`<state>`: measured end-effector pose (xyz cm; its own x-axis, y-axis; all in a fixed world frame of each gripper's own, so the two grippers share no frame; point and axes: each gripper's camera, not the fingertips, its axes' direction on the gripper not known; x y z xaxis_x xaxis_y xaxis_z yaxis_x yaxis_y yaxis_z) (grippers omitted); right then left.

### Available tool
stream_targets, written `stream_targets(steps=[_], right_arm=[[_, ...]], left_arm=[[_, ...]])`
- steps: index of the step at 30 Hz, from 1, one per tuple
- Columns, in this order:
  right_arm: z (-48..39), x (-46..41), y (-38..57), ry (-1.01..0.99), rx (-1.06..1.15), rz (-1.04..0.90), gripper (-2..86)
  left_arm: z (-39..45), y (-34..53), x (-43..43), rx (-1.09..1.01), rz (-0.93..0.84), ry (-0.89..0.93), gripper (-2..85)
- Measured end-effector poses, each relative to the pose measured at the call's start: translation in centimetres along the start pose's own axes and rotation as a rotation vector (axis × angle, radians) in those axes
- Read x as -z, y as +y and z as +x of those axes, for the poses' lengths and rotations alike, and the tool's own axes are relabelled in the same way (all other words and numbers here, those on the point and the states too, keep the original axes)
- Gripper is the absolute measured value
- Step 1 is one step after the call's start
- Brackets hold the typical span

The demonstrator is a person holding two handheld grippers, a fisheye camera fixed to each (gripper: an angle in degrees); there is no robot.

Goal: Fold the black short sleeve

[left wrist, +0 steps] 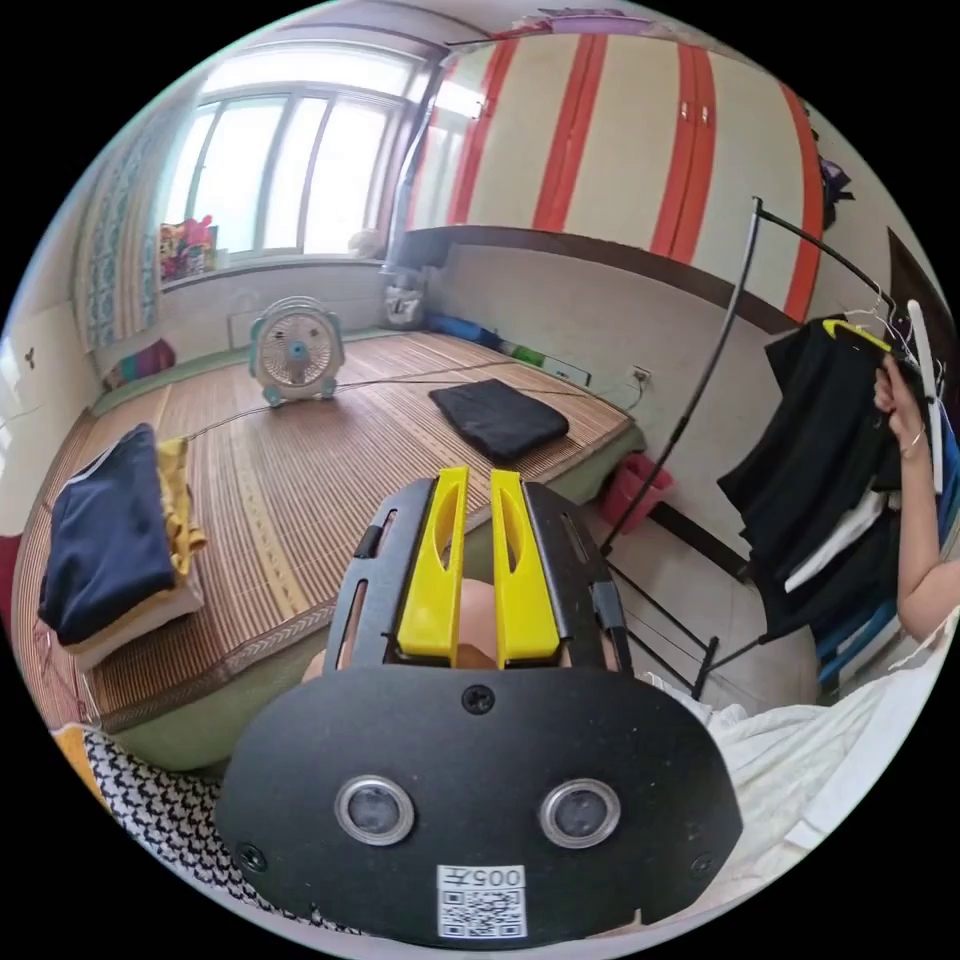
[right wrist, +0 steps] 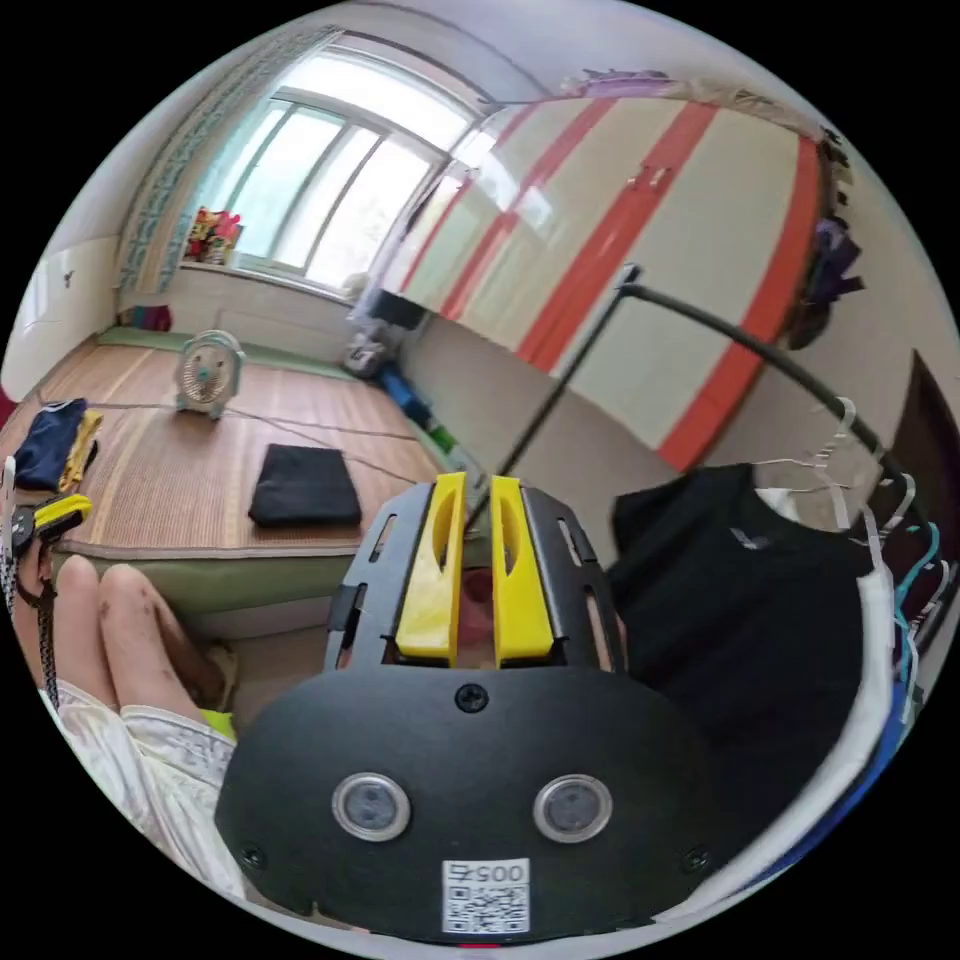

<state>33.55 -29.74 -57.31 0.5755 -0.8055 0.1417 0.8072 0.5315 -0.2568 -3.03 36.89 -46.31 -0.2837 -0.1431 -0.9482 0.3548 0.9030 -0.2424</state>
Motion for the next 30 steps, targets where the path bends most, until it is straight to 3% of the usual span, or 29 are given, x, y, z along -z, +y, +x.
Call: stream_targets(steps=[2, 7, 13, 20, 26, 30], right_arm=[[4.3, 4.3, -0.1, 0.168, -0.034, -0.013, 1.8], [11.1, 9.0, -1.4, 0.363, -0.084, -0.084, 4.2], [15.6, 4.8, -2.7, 0.406, -0.06, -0.397, 7.5], [17.5, 0.5, -1.2, 0.592, -0.022, -0.578, 1.2], [18.0, 2.3, -0.3, 0.563, -0.067, -0.48, -1.6], [16.6, 4.0, -0.9, 0.667, -0.008, -0.412, -1.6]], left_arm=[[1.2, -0.2, -0.5, -0.035, -0.01, 0.025, 5.3], [2.7, -0.2, -0.6, -0.07, -0.01, 0.058, 5.7], [2.1, 0.5, 0.2, -0.044, -0.009, 0.033, 6.1], [1.4, 1.9, 2.0, -0.051, -0.029, 0.073, 6.0], [1.5, 4.5, 3.3, -0.154, -0.174, 0.004, 6.1], [0.9, 5.1, 3.7, -0.121, -0.194, -0.015, 5.9]])
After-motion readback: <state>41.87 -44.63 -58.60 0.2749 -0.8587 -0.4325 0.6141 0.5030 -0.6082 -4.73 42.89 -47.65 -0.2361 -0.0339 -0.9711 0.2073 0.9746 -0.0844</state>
